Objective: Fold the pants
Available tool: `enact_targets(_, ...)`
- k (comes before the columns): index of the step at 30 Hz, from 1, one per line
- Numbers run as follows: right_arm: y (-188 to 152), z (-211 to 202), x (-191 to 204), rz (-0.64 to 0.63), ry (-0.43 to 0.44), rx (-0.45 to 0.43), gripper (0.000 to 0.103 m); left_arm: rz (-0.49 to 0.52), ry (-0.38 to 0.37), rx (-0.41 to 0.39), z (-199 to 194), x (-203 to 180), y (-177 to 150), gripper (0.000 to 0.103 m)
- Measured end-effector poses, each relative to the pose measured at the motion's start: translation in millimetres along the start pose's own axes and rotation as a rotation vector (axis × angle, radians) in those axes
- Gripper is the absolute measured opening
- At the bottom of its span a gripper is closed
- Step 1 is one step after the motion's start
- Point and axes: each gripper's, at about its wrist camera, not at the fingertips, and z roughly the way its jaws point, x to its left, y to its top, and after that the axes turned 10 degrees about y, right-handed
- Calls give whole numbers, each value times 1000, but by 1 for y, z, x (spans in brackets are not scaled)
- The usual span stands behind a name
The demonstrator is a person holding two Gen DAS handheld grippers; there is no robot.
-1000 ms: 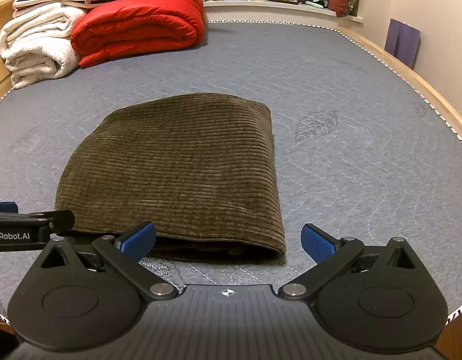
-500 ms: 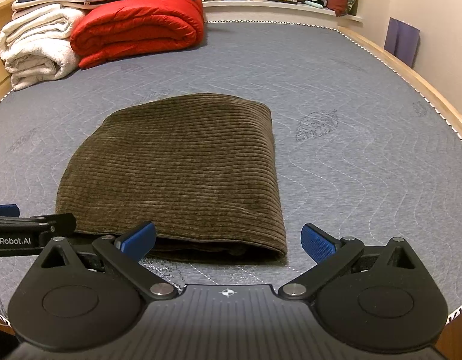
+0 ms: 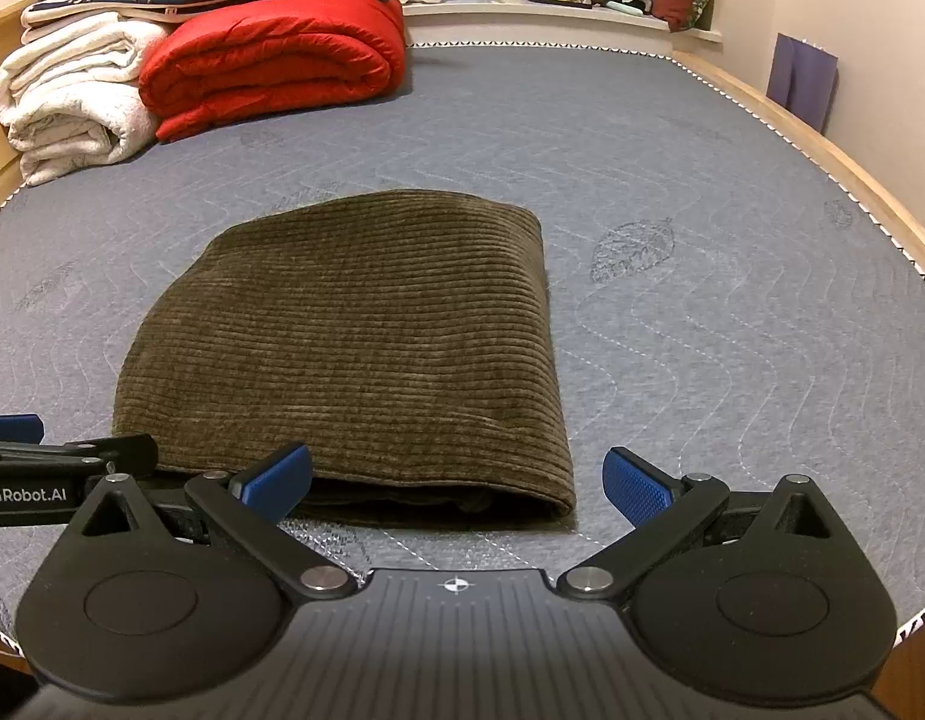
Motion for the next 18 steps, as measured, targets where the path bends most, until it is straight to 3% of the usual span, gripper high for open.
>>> enact_targets(18, 0, 1, 1, 5, -4, 0, 102, 7, -7, -10, -3, -1, 0, 103)
